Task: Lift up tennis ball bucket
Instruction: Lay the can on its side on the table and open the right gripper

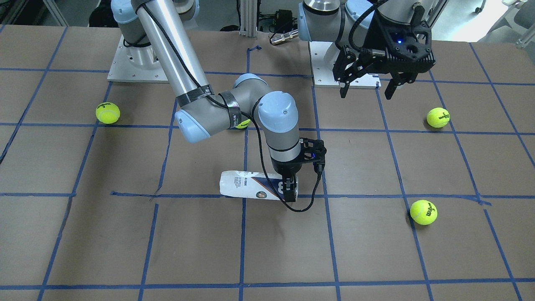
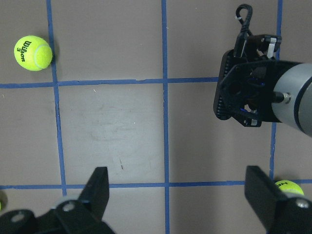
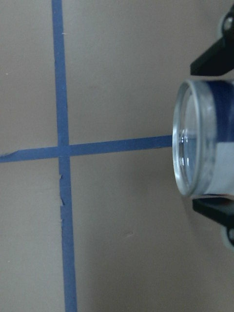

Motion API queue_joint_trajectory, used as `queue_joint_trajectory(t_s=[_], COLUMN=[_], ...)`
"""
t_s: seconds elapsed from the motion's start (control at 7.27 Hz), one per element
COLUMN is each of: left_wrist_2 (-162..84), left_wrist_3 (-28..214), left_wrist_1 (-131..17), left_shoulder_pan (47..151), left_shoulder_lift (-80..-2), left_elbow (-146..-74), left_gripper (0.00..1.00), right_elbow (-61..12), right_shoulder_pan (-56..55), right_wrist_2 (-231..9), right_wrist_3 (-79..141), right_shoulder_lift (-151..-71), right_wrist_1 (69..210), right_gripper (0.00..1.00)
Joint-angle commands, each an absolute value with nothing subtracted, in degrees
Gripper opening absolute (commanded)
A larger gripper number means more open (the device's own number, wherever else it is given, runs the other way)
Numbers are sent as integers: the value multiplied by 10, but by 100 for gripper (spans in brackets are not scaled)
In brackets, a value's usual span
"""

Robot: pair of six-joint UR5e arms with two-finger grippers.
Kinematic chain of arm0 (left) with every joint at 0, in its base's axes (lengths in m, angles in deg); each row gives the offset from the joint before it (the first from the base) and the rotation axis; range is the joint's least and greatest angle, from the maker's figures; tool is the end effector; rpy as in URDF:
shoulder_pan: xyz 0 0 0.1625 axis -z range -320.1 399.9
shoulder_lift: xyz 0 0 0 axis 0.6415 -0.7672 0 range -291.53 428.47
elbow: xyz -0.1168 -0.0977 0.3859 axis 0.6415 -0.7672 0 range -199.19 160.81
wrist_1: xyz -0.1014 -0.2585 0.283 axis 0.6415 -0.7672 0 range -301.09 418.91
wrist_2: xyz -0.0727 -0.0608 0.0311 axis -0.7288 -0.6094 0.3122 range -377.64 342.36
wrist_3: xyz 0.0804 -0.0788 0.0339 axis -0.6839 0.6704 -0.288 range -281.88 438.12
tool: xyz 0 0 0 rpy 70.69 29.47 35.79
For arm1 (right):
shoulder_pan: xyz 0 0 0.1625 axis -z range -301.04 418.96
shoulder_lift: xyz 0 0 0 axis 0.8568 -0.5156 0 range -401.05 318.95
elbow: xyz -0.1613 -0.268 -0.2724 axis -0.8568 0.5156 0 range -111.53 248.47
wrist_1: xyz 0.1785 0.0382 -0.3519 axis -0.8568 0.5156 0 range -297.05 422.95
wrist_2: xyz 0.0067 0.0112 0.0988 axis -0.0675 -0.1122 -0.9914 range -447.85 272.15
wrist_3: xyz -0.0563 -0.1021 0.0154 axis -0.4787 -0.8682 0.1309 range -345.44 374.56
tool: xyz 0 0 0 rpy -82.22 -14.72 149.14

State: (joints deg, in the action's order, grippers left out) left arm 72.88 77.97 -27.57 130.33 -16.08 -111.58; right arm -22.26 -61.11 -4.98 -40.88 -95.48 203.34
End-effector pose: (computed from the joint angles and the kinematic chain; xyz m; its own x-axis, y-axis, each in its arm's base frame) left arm -0.1355 -0.4450 0.4901 -0.9999 0.0090 -0.0094 0.0100 0.9934 -0.1146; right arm 0.4622 -0.5034 0.1899 -0.0782 -0.9881 0.1322 -0.9704 0.0450 -0.2372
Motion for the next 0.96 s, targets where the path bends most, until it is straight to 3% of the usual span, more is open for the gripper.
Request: queue_joint_trajectory(t_s=[0.0,0.41,0.83], left_wrist_2=[729,729,729], left_wrist_3=[779,779,780], left_wrist_1=[-275,-276,-275], left_shoulder_pan=[1303,1303,1303], left_shoulder_lift=[-161,-161,-161], left_elbow=[-1116,-1116,-1116], left_gripper=[100,100,100], right_elbow=[-221,-225,-225], right_shoulder_pan=[-601,-538,-427], right_wrist_2=[-63,-114,-126], right_wrist_3=[-420,-427,-427], right_shoulder_lift=[-956,-1004,-1087], right_wrist_1=[2036,2004,1881], right_gripper=[100,100,100])
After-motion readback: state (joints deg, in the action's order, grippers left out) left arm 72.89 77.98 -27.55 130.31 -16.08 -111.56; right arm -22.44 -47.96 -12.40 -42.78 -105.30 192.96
